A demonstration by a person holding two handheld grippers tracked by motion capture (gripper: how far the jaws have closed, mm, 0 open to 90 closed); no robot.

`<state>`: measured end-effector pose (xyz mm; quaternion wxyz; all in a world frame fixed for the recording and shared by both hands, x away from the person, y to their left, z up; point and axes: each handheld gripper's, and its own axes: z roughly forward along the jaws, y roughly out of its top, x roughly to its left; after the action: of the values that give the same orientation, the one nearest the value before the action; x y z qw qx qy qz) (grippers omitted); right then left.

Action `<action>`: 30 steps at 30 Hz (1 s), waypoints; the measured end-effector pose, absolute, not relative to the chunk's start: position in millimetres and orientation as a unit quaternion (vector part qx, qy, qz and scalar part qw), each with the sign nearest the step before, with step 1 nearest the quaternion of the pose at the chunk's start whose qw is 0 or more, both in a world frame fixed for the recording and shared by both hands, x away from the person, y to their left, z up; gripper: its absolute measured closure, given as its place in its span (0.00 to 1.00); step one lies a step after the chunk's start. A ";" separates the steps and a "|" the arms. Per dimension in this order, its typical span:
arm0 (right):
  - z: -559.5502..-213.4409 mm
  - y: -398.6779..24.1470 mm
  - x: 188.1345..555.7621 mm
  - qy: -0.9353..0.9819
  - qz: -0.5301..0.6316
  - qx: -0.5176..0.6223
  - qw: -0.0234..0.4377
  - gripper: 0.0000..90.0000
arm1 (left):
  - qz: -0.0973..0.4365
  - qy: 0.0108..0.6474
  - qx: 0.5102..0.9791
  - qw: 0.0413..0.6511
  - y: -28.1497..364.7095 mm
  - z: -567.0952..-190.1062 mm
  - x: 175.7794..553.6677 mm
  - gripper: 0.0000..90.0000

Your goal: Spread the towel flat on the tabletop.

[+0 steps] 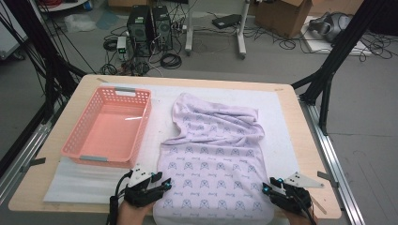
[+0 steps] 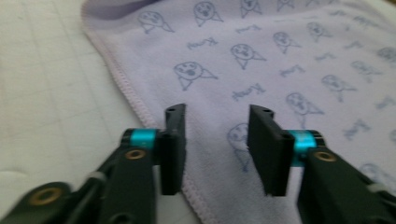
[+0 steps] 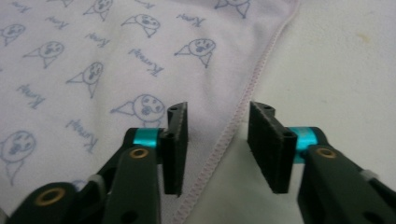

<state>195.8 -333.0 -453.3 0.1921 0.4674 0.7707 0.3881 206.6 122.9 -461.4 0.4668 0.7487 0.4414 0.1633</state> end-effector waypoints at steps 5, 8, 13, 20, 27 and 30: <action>-452.6 -333.7 193.3 0.780 0.392 0.454 0.181 0.97 | 0.163 0.457 0.746 0.457 126.6 -460.3 205.4 0.98; -451.6 -335.5 192.4 0.781 0.395 0.453 0.170 0.98 | 0.153 0.462 0.744 0.457 127.6 -459.1 203.7 0.99; -449.0 -341.9 182.8 0.782 0.404 0.449 0.155 0.98 | 0.119 0.467 0.740 0.470 138.1 -457.6 198.1 0.99; -433.9 -349.5 165.0 0.781 0.425 0.430 0.157 0.98 | 0.101 0.457 0.735 0.490 147.8 -445.3 184.1 0.99; -434.1 -357.0 144.1 0.792 0.418 0.422 0.142 0.97 | 0.097 0.436 0.751 0.486 146.1 -443.9 166.5 0.98; -437.5 -359.0 145.5 0.784 0.413 0.442 0.144 0.77 | 0.123 0.429 0.748 0.491 145.1 -447.5 171.5 0.63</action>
<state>145.5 -359.0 -437.5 0.1445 0.4416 0.7835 0.4126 171.5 145.1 -447.5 0.4906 0.7483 0.4292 0.1233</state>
